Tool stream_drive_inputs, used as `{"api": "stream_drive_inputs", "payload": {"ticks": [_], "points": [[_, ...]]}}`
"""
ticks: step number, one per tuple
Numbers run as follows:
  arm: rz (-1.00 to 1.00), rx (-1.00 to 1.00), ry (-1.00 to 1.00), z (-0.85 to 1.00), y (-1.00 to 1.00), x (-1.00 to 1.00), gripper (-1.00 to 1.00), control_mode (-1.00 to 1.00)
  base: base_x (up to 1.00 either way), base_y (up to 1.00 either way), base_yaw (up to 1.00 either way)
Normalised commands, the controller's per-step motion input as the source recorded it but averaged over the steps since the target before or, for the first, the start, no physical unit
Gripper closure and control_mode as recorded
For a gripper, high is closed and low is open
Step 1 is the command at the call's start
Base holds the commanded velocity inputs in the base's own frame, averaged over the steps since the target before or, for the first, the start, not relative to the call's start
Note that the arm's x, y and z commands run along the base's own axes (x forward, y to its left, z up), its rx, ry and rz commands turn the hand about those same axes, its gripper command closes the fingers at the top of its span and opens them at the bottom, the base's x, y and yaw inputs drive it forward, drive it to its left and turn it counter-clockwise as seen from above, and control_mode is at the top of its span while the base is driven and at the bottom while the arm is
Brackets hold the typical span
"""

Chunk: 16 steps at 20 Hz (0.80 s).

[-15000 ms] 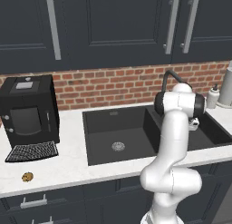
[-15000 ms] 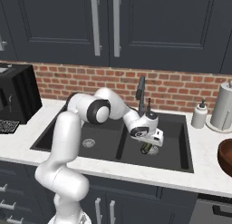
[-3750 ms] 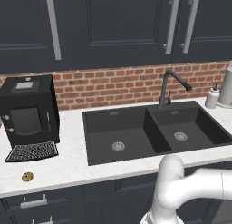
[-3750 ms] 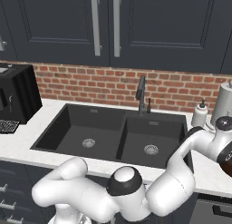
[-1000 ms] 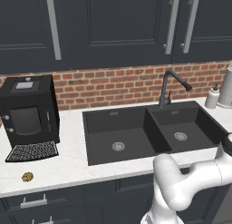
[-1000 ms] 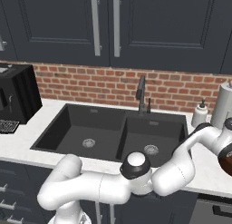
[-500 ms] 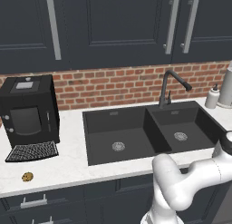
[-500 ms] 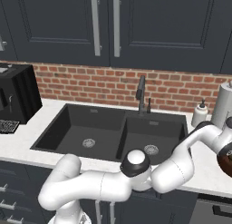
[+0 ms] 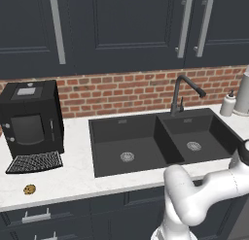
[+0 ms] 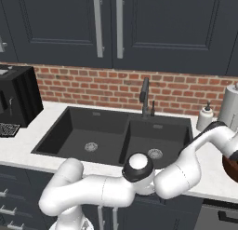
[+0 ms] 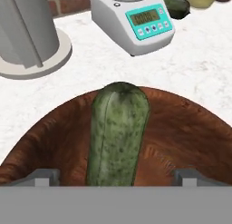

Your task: Pick the cucumber from the sink and place it in the bowl. Then pick the bowl and place it in the microwave. Then close the microwave door and press the start button.

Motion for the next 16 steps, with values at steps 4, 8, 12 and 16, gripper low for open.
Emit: {"api": "stream_drive_inputs", "payload": {"ticks": [4,8,12,16], "points": [[0.0,0.0,-0.08,0.09,0.31,-0.65,-1.0,-1.0,0.0,0.0,0.0],[0.0,-0.05,-0.01,0.06,0.55,-0.4,-1.0,-1.0,0.0,0.0,0.0],[0.0,-0.17,0.03,0.11,0.8,-0.04,-1.0,-1.0,0.0,0.0,0.0],[0.01,-0.23,0.16,0.06,0.81,0.01,-1.0,-1.0,0.0,0.0,0.0]]}}
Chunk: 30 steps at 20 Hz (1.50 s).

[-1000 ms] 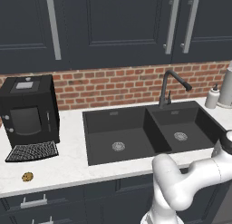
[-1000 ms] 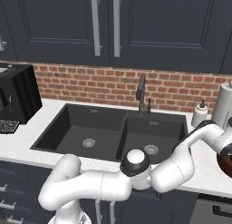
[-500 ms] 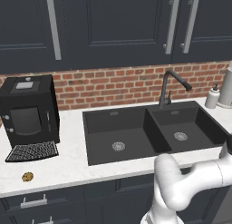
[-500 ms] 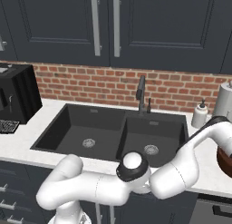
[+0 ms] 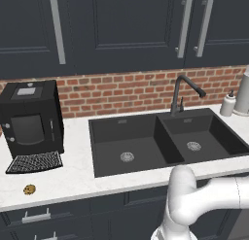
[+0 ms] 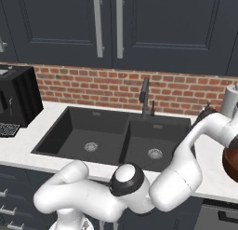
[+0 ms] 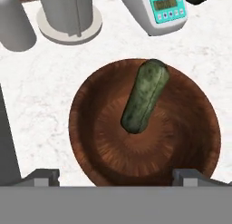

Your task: Pick the cucumber from the sink and place it in the bowl. Then pick the bowl and place it in the microwave. Then close the microwave door and press the start button.

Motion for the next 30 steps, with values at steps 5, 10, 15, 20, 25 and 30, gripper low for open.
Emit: {"api": "stream_drive_inputs", "payload": {"ticks": [5,10,15,20,25,30], "points": [[0.05,-0.17,0.21,0.0,0.4,0.08,-1.0,-1.0,0.0,0.0,0.0],[0.07,-0.02,0.15,0.0,0.0,0.04,-1.0,-1.0,0.0,0.0,0.0],[0.08,0.0,0.12,0.0,-0.03,0.12,-1.0,-1.0,0.0,0.0,0.0],[0.09,0.0,0.08,0.0,-0.06,0.12,-1.0,-1.0,0.0,0.0,0.0],[0.1,0.0,0.1,0.0,-0.06,0.07,-1.0,-1.0,0.0,0.0,0.0],[0.1,0.03,0.12,0.0,-0.08,0.09,-1.0,-1.0,0.0,0.0,0.0]]}}
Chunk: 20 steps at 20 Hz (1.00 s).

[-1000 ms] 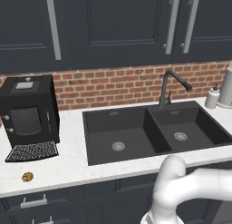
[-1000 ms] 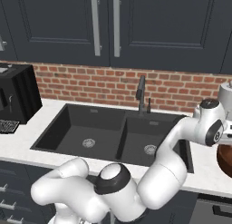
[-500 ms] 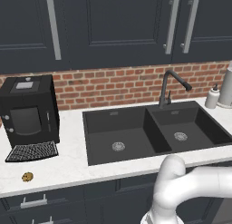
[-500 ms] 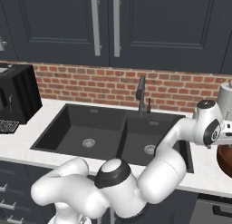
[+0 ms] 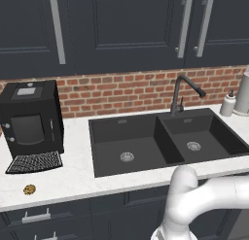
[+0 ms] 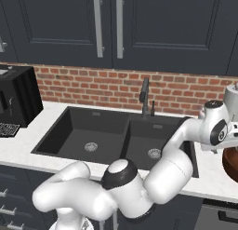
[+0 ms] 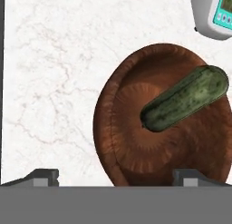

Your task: Pick the cucumber from the sink and place it in the bowl. Then pick the bowl and place it in the microwave. Then close the microwave door and press the start button.

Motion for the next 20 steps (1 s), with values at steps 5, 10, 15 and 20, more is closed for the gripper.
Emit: {"api": "stream_drive_inputs", "payload": {"ticks": [5,10,15,20], "points": [[0.08,0.02,0.08,-0.07,0.0,0.23,-1.0,-1.0,0.0,0.0,0.0],[0.06,0.01,0.03,-0.1,0.0,0.3,-1.0,-1.0,0.0,0.0,0.0],[0.04,0.03,0.03,-0.16,-0.11,0.17,-1.0,-1.0,0.0,0.0,0.0],[0.02,0.03,0.04,-0.16,-0.23,0.04,-1.0,-1.0,0.0,0.0,0.0]]}}
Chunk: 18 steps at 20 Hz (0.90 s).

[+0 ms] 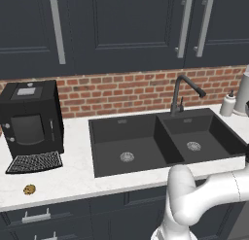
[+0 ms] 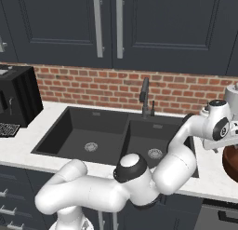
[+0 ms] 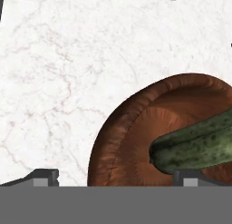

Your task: Pick the cucumber from the sink and place it in the bowl. Then pick the bowl and place it in the microwave. Then close the microwave door and press the start button.

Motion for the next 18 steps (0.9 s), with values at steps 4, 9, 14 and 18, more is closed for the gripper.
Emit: {"api": "stream_drive_inputs", "payload": {"ticks": [4,9,14,18], "points": [[0.01,0.02,0.04,-0.19,-0.16,0.0,-1.0,-1.0,0.0,0.0,0.0],[0.0,0.0,0.0,-0.26,0.0,0.04,-1.0,-1.0,0.0,0.0,0.0],[0.0,0.0,0.0,-0.27,0.0,0.01,-1.0,-1.0,0.0,0.0,0.0],[0.0,0.01,0.0,-0.26,-0.02,0.0,-1.0,-1.0,0.0,0.0,0.0]]}}
